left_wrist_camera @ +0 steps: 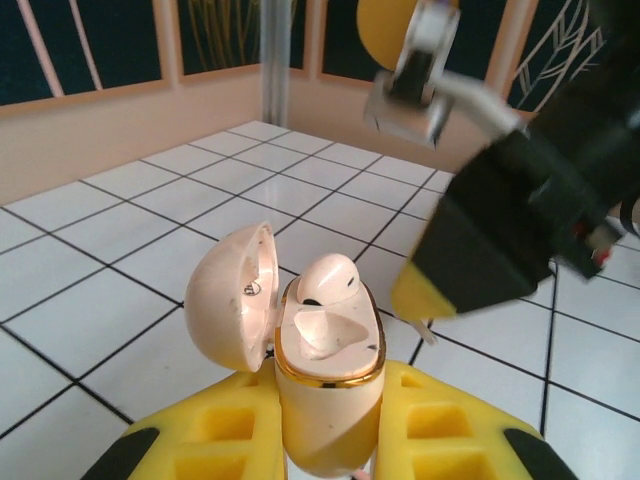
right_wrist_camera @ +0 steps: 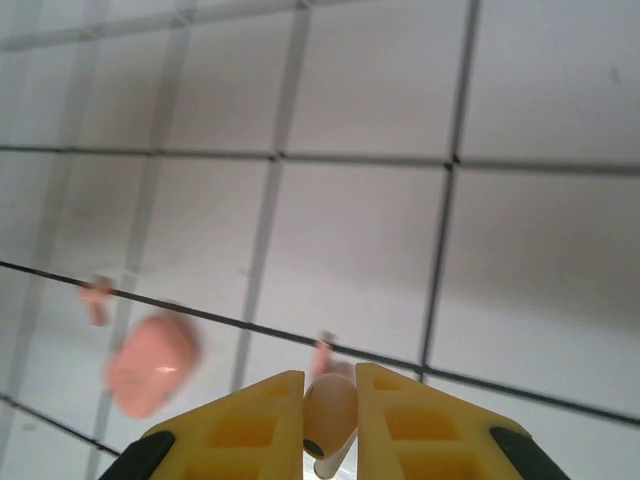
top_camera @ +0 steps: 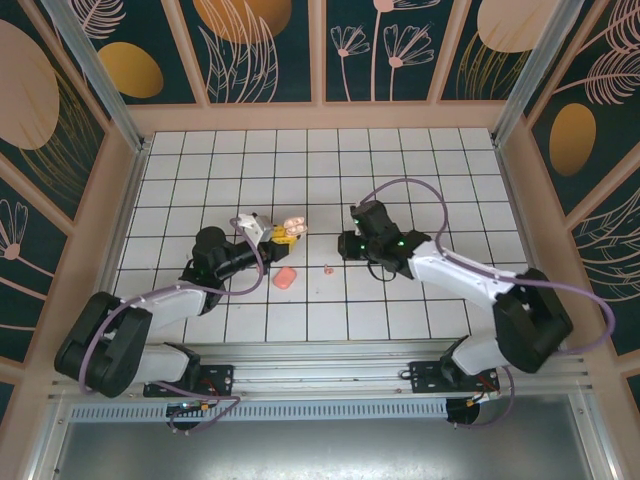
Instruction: Insert the wireless bluetooth earbuds into the charging case
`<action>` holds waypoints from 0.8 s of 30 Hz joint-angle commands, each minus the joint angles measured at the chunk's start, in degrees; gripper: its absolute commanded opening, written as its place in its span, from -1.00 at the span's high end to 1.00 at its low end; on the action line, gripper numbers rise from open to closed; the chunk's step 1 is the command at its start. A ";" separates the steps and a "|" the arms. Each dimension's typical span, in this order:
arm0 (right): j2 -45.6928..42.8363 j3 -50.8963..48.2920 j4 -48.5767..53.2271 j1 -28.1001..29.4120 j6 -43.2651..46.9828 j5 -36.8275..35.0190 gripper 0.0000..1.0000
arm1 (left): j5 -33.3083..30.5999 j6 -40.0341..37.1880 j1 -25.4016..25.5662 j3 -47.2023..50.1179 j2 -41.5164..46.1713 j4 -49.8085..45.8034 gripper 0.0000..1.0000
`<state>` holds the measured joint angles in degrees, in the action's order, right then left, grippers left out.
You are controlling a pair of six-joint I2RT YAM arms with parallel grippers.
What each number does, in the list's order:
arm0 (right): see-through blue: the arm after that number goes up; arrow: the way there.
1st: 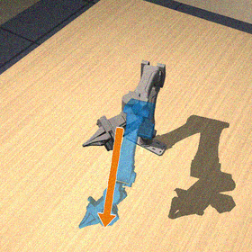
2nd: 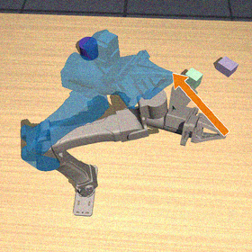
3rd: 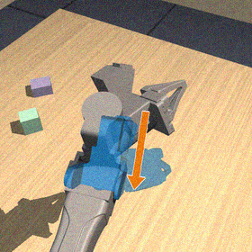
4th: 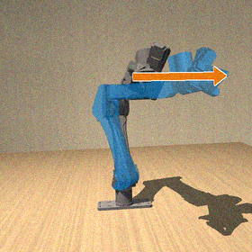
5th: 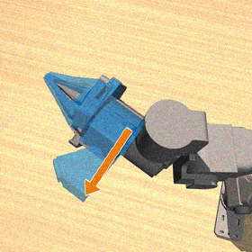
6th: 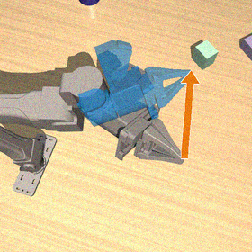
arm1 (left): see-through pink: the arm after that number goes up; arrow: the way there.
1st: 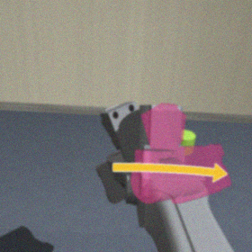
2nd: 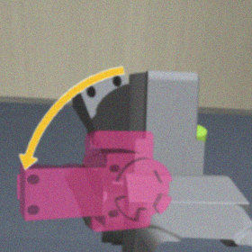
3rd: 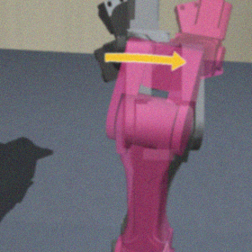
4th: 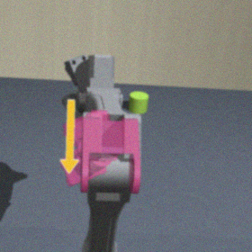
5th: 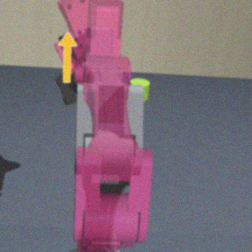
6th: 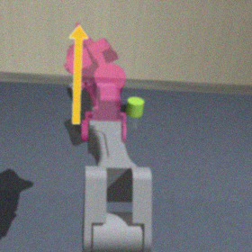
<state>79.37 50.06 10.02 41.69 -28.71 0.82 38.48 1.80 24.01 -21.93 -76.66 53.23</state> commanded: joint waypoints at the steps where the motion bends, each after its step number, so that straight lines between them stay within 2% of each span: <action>1: -6.53 -3.29 -14.13 0.32 6.55 3.11 0.67 | 5.60 2.91 0.16 -0.01 -1.88 10.08 0.85; 6: -11.15 -4.96 -23.29 0.23 13.52 8.40 0.67 | 9.40 3.46 0.12 -0.69 -3.66 13.29 0.84; 14: -10.06 -3.81 -32.77 1.25 21.40 20.97 0.69 | 13.38 4.02 0.29 -2.05 -5.36 14.58 0.84; 24: -5.96 -1.21 -33.57 5.83 27.26 22.59 0.69 | 13.34 5.58 0.60 -2.30 -4.33 14.40 0.84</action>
<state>72.31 46.74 -20.80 46.48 -4.78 22.20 50.52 6.24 24.12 -22.74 -81.60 64.53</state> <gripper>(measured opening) 0.160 0.189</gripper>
